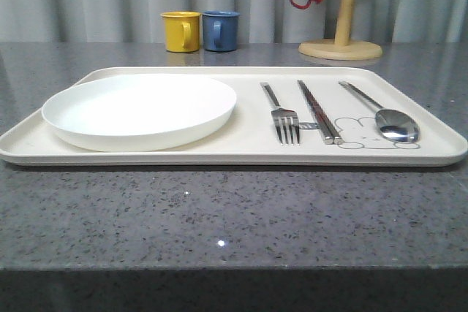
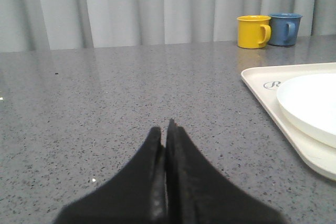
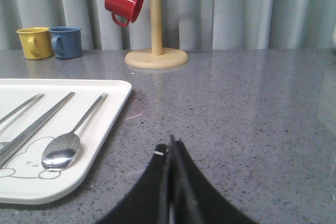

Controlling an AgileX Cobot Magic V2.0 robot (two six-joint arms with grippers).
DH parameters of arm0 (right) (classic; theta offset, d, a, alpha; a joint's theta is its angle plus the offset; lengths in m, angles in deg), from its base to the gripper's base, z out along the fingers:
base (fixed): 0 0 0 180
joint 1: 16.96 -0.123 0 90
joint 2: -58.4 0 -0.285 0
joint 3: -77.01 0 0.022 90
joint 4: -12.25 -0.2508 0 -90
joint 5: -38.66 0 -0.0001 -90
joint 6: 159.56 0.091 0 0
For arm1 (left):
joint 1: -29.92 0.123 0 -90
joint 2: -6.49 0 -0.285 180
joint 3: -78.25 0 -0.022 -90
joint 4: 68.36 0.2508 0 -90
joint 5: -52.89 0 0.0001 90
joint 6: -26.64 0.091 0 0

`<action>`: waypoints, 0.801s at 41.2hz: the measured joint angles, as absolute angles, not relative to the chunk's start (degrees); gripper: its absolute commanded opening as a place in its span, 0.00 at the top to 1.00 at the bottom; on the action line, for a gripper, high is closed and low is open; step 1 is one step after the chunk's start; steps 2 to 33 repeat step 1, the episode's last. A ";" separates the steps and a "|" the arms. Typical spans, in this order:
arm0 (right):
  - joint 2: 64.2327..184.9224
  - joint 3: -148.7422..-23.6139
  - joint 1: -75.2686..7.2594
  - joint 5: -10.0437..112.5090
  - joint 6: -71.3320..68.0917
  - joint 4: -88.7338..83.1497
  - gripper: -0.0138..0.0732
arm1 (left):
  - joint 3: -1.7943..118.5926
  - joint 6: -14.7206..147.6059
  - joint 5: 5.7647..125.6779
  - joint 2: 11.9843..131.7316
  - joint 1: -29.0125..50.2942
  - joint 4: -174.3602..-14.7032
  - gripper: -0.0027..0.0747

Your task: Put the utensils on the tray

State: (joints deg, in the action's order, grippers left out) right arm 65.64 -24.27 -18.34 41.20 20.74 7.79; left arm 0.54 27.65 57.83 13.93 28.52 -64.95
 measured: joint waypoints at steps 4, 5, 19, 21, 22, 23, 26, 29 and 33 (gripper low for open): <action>65.64 -24.27 -18.34 41.20 20.74 7.79 0.92 | 0.54 27.65 57.83 13.93 28.52 -64.95 0.99; 65.64 -24.27 -18.34 41.20 20.74 7.79 0.92 | 0.54 27.65 57.83 13.93 28.52 -64.95 0.99; 65.64 -24.27 -18.34 41.20 20.74 7.79 0.92 | 0.54 27.65 57.83 13.93 28.52 -64.95 0.99; 65.64 -24.27 -18.34 41.20 20.74 7.79 0.92 | 0.54 27.65 57.83 13.93 28.52 -64.95 0.99; 65.64 -24.27 -18.34 41.20 20.74 7.79 0.92 | 0.54 27.65 57.83 13.93 28.52 -64.95 0.99; 65.64 -24.27 -18.34 41.20 20.74 7.79 0.92 | 0.54 27.65 57.83 13.93 28.52 -64.95 0.99; 65.64 -24.27 -18.34 41.20 20.74 7.79 0.92 | 0.54 27.65 57.83 13.93 28.52 -64.95 0.99; 65.64 -24.27 -18.34 41.20 20.74 7.79 0.92 | 0.54 27.65 57.83 13.93 28.52 -64.95 0.99; 65.64 -24.27 -18.34 41.20 20.74 7.79 0.92 | 0.54 27.65 57.83 13.93 28.52 -64.95 0.99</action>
